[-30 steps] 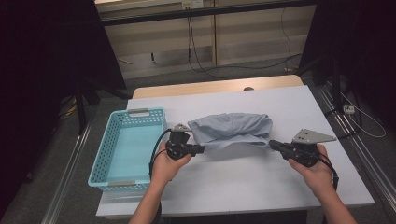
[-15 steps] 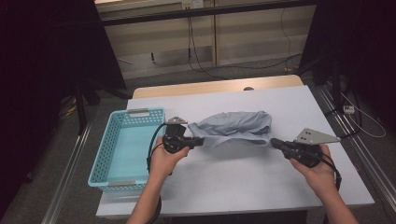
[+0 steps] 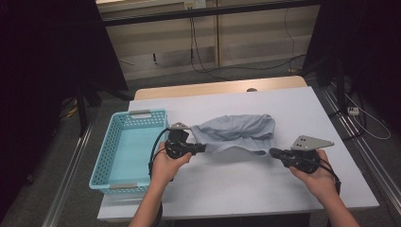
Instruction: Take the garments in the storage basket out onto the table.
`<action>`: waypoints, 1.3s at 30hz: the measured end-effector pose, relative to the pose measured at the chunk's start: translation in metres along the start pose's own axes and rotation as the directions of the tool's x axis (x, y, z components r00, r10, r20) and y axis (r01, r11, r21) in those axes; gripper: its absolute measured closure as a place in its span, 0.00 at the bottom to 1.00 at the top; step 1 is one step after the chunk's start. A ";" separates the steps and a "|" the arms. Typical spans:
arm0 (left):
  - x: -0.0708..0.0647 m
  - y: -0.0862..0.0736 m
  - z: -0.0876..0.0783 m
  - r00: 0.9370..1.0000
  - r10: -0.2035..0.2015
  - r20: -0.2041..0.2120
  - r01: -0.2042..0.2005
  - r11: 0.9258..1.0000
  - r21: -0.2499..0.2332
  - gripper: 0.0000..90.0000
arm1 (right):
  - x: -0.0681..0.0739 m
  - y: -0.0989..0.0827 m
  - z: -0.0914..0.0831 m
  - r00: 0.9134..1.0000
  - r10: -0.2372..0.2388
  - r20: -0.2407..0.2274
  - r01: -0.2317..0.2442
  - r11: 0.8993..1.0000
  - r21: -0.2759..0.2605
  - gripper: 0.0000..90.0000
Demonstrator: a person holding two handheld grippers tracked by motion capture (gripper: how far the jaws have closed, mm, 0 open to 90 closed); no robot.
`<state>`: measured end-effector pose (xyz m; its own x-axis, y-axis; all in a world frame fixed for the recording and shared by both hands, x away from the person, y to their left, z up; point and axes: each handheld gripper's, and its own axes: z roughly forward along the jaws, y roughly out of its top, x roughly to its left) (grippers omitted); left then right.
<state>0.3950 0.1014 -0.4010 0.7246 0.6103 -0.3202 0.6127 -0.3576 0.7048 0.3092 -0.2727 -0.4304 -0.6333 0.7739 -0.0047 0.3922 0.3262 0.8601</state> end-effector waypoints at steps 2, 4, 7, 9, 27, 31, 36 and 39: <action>0.000 0.000 0.000 1.000 0.002 -0.002 -0.002 1.000 0.005 0.98 | 0.001 0.001 0.000 1.000 -0.003 -0.003 0.003 1.000 0.008 0.98; 0.000 0.000 0.000 1.000 0.003 0.003 -0.003 1.000 0.011 0.98 | 0.002 0.002 0.000 1.000 0.003 0.001 -0.003 1.000 0.009 0.93; 0.000 -0.001 0.001 1.000 0.000 -0.001 0.000 1.000 0.010 0.98 | 0.002 0.002 0.001 1.000 0.020 0.003 -0.020 1.000 0.011 0.88; 0.000 -0.001 0.001 1.000 0.002 -0.002 -0.002 1.000 0.010 0.98 | 0.001 0.001 0.000 0.999 0.035 -0.004 -0.035 0.999 0.001 0.84; -0.003 -0.008 0.008 1.000 0.015 -0.015 -0.014 0.998 0.067 0.98 | -0.010 -0.005 0.008 0.992 0.113 0.053 -0.113 0.994 -0.005 0.57; -0.003 -0.009 0.009 1.000 0.011 -0.019 -0.010 0.998 0.070 0.98 | -0.005 -0.011 0.020 0.995 0.092 0.027 -0.094 0.994 0.062 0.56; -0.002 -0.010 0.008 1.000 0.010 -0.020 -0.008 0.997 0.071 0.98 | -0.002 -0.018 0.029 0.996 0.081 0.031 -0.085 0.986 0.142 0.55; -0.002 -0.010 0.007 1.000 0.008 -0.021 -0.007 0.998 0.066 0.98 | -0.002 -0.020 0.030 0.996 0.085 0.036 -0.089 0.984 0.154 0.53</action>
<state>0.3900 0.0985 -0.4118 0.7229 0.6218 -0.3013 0.6273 -0.4080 0.6633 0.3226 -0.2651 -0.4626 -0.5735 0.8177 0.0498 0.5449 0.3353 0.7685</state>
